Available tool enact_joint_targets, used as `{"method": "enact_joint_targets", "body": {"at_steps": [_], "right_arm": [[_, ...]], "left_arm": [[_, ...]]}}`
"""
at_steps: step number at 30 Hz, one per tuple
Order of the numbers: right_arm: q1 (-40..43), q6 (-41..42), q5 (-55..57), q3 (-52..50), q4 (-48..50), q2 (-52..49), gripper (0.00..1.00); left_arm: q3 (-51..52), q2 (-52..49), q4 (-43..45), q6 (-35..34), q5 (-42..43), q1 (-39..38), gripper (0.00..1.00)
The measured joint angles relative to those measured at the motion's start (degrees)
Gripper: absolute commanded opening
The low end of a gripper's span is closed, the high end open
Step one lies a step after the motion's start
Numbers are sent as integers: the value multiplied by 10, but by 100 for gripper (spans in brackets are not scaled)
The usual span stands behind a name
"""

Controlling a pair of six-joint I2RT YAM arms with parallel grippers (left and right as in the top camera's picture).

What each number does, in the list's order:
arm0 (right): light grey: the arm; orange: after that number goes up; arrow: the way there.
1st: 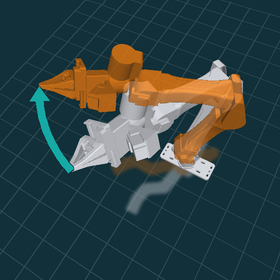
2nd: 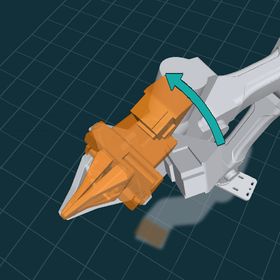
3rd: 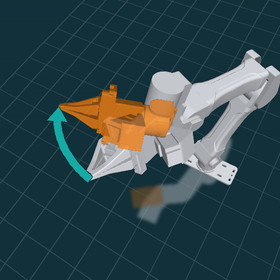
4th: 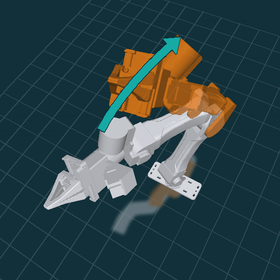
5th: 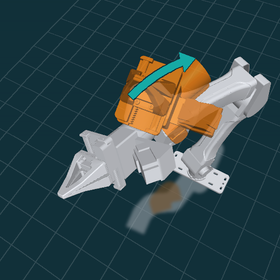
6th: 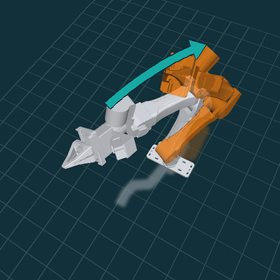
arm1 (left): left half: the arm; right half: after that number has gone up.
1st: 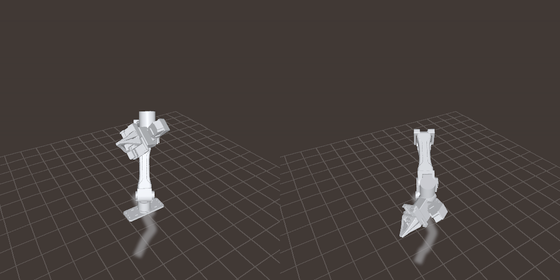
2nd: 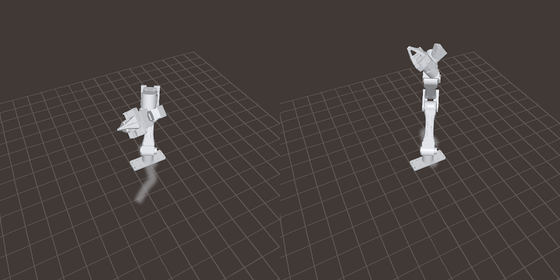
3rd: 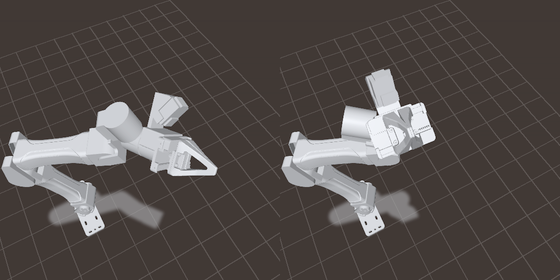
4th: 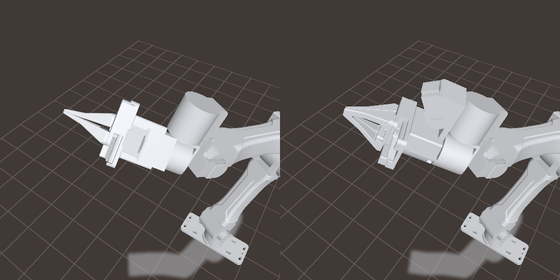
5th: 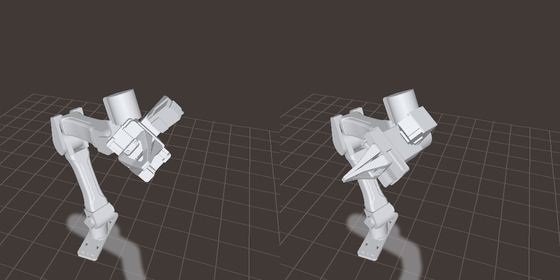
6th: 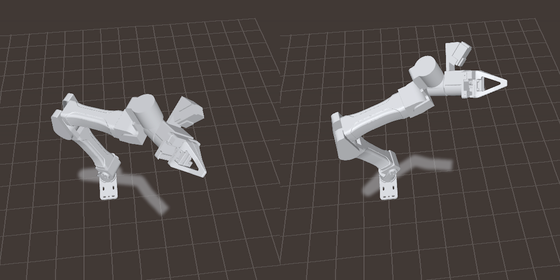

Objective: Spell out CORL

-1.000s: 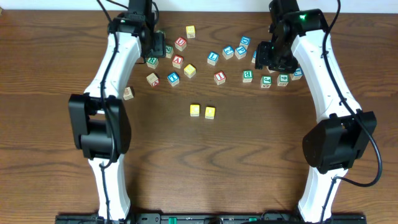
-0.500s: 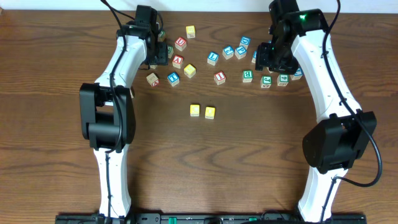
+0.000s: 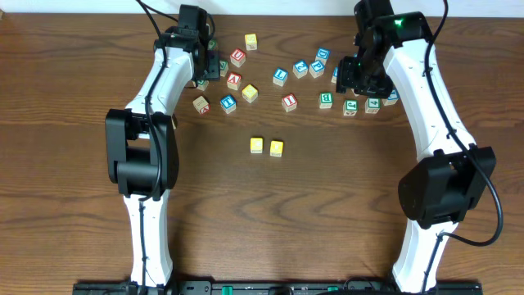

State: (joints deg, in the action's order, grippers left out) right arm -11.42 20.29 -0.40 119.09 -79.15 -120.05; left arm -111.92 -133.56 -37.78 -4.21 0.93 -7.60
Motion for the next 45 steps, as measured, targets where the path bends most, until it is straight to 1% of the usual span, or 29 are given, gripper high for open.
{"method": "enact_joint_targets", "body": {"at_steps": [11, 18, 22, 27, 28, 45], "right_arm": [[0, 0, 0, 0, -7, 0, 65], [0, 0, 0, 0, -8, 0, 65], [0, 0, 0, 0, -8, 0, 65], [0, 0, 0, 0, -7, 0, 65], [0, 0, 0, 0, -8, 0, 65], [0, 0, 0, 0, -7, 0, 66]], "left_arm": [[1, -27, 6, 0, -9, 0, 57], [1, -29, 5, 0, -11, 0, 43], [1, -29, 1, 2, -11, 0, 39], [1, -29, -11, 2, -12, 0, 37], [1, -29, -13, 2, -12, 0, 34], [2, -21, -24, 2, -11, 0, 33]]}}
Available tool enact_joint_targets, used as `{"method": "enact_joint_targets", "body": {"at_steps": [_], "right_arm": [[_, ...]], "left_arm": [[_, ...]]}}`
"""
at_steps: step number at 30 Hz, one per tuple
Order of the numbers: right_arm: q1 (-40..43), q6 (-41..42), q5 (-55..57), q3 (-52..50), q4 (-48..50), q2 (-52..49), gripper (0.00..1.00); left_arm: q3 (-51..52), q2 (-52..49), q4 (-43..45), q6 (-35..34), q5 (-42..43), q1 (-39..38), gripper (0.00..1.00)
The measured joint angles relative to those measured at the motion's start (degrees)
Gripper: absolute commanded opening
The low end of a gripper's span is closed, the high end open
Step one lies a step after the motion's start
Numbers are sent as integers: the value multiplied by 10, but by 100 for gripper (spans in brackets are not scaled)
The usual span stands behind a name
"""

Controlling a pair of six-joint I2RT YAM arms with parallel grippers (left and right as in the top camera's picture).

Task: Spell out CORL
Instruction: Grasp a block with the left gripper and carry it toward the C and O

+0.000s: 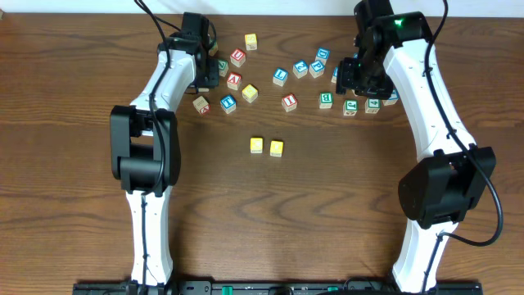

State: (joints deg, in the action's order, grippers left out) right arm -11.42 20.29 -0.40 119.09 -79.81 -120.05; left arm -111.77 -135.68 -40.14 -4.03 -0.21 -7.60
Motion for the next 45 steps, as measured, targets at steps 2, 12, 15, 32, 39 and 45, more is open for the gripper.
{"method": "enact_joint_targets", "body": {"at_steps": [2, 12, 15, 32, 39, 45], "right_arm": [[0, 0, 0, 0, 2, 0, 67], [0, 0, 5, 0, 36, 0, 71], [3, 0, 9, 0, 50, 0, 71], [139, 0, 20, 0, 70, 0, 70], [155, 0, 22, 0, 57, 0, 70], [155, -2, 22, 0, 54, 0, 70]], "left_arm": [[2, 17, -6, 0, 0, 0, 33], [3, 135, -80, -1, -2, -23, 33], [3, 146, -105, -8, -2, -52, 33], [3, 146, -171, -111, 19, -260, 34], [18, 138, -170, -151, 31, -300, 34], [64, 116, -149, -169, 33, -315, 32]]}}
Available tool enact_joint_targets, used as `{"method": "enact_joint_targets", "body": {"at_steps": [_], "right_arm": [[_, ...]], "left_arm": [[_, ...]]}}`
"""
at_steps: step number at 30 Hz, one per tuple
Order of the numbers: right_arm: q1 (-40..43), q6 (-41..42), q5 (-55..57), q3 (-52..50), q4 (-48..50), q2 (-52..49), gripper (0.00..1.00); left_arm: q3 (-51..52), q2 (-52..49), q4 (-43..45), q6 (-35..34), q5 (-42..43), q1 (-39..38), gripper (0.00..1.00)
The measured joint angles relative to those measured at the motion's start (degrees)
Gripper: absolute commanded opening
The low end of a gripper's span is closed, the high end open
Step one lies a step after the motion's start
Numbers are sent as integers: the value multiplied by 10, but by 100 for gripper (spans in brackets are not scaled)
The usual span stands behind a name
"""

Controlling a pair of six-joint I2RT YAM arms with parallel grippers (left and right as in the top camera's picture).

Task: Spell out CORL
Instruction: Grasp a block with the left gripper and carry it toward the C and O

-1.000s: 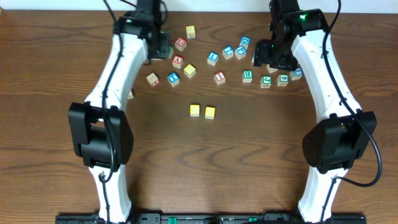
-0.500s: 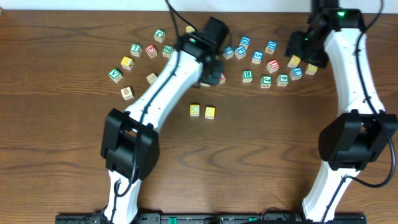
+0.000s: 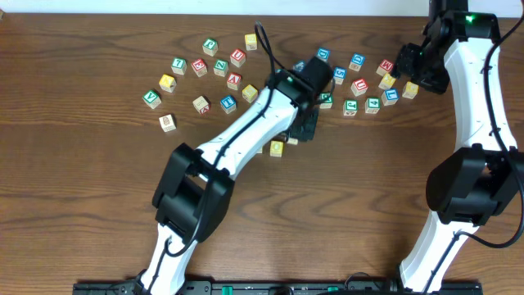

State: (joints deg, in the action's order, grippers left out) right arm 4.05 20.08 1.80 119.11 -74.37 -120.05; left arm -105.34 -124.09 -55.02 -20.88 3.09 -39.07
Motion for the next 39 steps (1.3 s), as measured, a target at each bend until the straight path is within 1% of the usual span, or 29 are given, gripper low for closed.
{"method": "enact_joint_targets", "body": {"at_steps": [7, 11, 14, 15, 19, 20, 32, 39], "right_arm": [[0, 0, 0, 0, -3, 0, 70], [0, 0, 0, 0, -4, 0, 70], [0, 0, 0, 0, -4, 0, 70], [0, 0, 0, 0, -4, 0, 70], [0, 0, 0, 0, -4, 0, 71], [0, 0, 0, 0, -4, 0, 71], [0, -5, -7, 0, -2, 0, 70], [-6, -22, -39, 0, 13, 0, 71]], "left_arm": [[56, -3, 82, -30, 0, -2, 33], [92, -3, 109, -47, 0, -2, 33], [101, -3, 112, -56, 0, -2, 34], [101, -3, 113, -59, 0, -2, 39], [101, -3, 120, -65, 0, -2, 47], [101, -3, 120, -65, 0, -2, 48], [93, -3, 117, -67, 0, 0, 48], [16, 10, 63, -35, 4, 29, 48]]}}
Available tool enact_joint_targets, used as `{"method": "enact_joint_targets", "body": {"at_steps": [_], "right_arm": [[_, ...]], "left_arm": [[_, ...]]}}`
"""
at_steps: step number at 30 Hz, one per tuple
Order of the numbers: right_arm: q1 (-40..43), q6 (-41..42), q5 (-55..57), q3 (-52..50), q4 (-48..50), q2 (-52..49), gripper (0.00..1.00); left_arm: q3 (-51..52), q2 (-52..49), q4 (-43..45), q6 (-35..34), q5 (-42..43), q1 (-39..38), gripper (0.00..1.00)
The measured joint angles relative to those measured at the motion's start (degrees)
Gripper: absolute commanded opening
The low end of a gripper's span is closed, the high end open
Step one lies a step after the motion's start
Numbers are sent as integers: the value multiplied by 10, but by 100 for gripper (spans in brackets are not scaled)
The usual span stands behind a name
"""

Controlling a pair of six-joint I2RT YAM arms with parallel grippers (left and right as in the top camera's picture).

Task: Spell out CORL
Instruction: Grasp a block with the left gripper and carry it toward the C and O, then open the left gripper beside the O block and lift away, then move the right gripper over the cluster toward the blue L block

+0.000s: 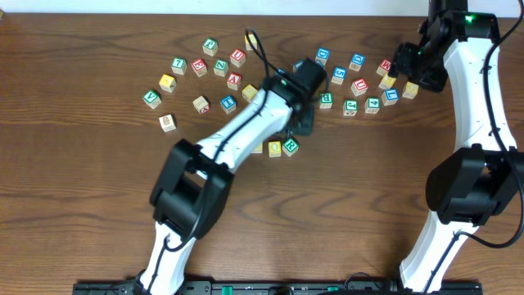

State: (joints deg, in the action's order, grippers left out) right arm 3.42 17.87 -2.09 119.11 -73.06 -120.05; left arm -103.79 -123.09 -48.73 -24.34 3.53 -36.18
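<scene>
A short row of letter blocks lies mid-table: a yellow block [258, 148] half hidden under my left arm, a second yellow block [275, 148], and a green-lettered block [290, 146] at its right end. My left gripper [304, 123] hovers just up and right of the green-lettered block, apart from it, with nothing in it. My right gripper [403, 69] hangs over the loose blocks at the far right; its jaws are hidden by the wrist. The letters are too small to read.
Loose letter blocks lie scattered in two groups along the back: a left group [201, 103] and a right group [350, 106]. My left arm [246, 131] stretches diagonally across the table's middle and covers some blocks.
The green-lettered block now stands free at the right end of the row. My left gripper has drawn back a little up and away from it. The right arm has barely shifted.
At first two yellow blocks sat side by side mid-table, my left gripper was down among the back-left blocks and the right over the right group. Then the left gripper was at the row's right end and the right arm farther right. Now a third block stands in the row.
</scene>
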Motion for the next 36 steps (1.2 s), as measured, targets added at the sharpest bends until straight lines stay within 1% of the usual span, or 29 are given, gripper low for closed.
{"method": "enact_joint_targets", "body": {"at_steps": [5, 9, 12, 16, 19, 23, 30, 36], "right_arm": [[-32, -5, -40, 0, 47, 0, 70], [-90, -1, -71, 1, 113, 0, 70], [-142, 14, -78, 1, 167, -1, 70], [-207, 49, -65, 2, 230, -12, 69], [-247, 79, -39, 2, 267, -39, 65], [-265, 99, -9, 2, 294, -68, 65], [-278, 118, 24, 2, 333, -111, 67], [-287, 123, 33, 2, 357, -148, 66]], "left_arm": [[-19, 83, -28, 37, 2, 53, 48], [-31, 158, -56, 52, -20, 121, 48], [-36, 192, -77, 56, -48, 185, 48], [-36, 196, -98, 62, -70, 266, 48], [-36, 191, -108, 63, -76, 318, 48], [-35, 191, -110, 64, -83, 377, 49], [-34, 191, -112, 64, -84, 430, 52], [-34, 191, -116, 64, -84, 442, 52]]}}
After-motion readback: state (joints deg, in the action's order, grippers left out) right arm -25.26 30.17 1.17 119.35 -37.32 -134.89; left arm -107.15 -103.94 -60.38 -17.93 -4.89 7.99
